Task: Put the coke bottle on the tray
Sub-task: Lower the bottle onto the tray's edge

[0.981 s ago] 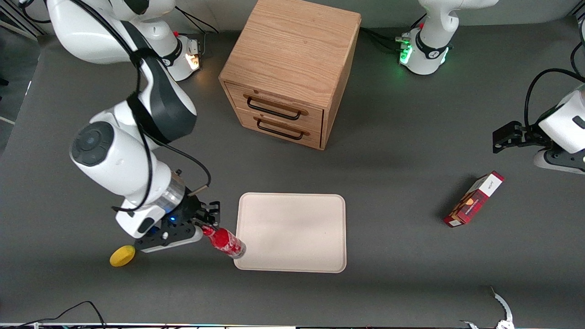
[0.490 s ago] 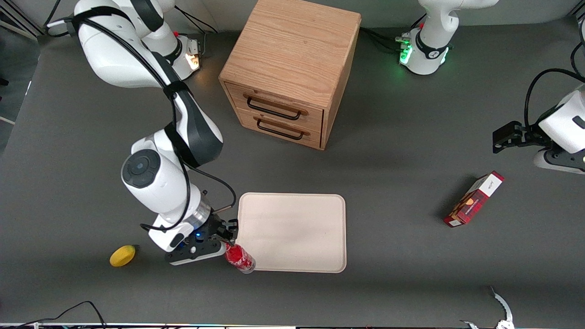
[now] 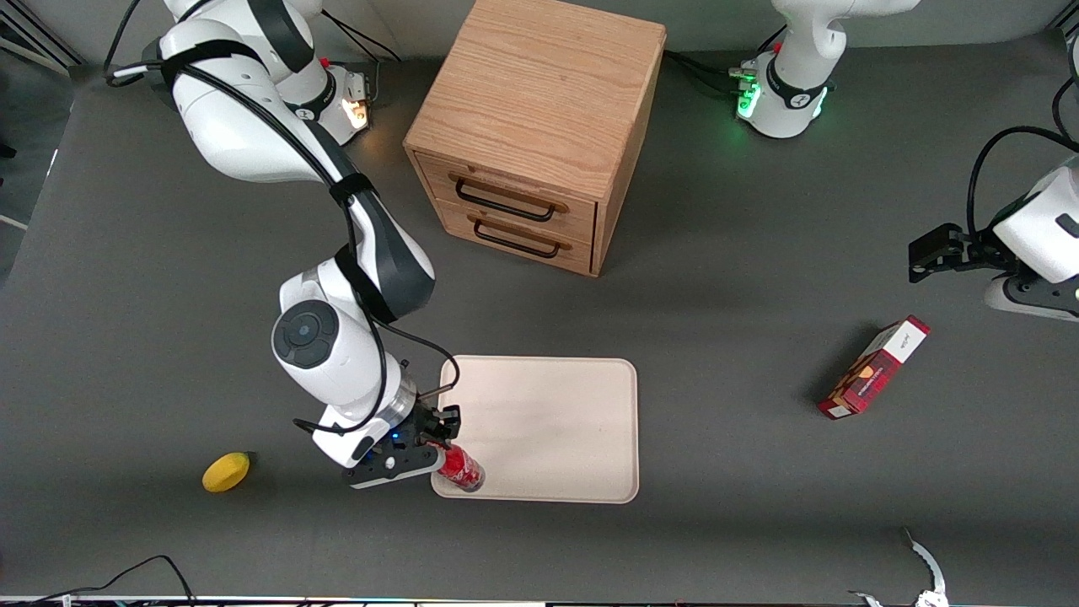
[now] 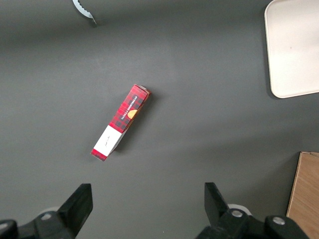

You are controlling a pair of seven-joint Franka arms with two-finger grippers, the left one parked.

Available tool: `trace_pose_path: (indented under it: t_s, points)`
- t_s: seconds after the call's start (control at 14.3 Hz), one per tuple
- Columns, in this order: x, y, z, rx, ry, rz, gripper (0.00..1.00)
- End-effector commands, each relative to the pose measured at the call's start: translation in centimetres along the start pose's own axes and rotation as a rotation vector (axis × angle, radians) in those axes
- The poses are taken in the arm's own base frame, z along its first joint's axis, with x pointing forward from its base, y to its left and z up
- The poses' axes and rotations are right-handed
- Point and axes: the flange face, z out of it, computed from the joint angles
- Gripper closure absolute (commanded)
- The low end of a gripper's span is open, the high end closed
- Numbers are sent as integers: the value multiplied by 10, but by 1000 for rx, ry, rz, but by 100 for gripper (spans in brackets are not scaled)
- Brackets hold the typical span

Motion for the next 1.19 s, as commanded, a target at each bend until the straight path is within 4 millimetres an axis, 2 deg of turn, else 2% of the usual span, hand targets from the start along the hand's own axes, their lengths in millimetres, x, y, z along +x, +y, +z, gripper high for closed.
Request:
trace_pose_path:
  t_s: [0.0, 0.49, 0.63, 0.77, 0.91, 0.98, 1.12]
  points:
    - [3, -5, -3, -8, 9, 20, 93]
    - [-2, 6, 13, -31, -18, 30, 65]
    - [-4, 7, 18, -35, -28, 31, 48]
    - [-5, 7, 19, -36, -29, 63, 26]
    - [-6, 6, 20, -38, -32, 63, 11]
    - [-6, 6, 20, -37, -32, 64, 5]
    - [-5, 6, 18, -36, -31, 64, 1]
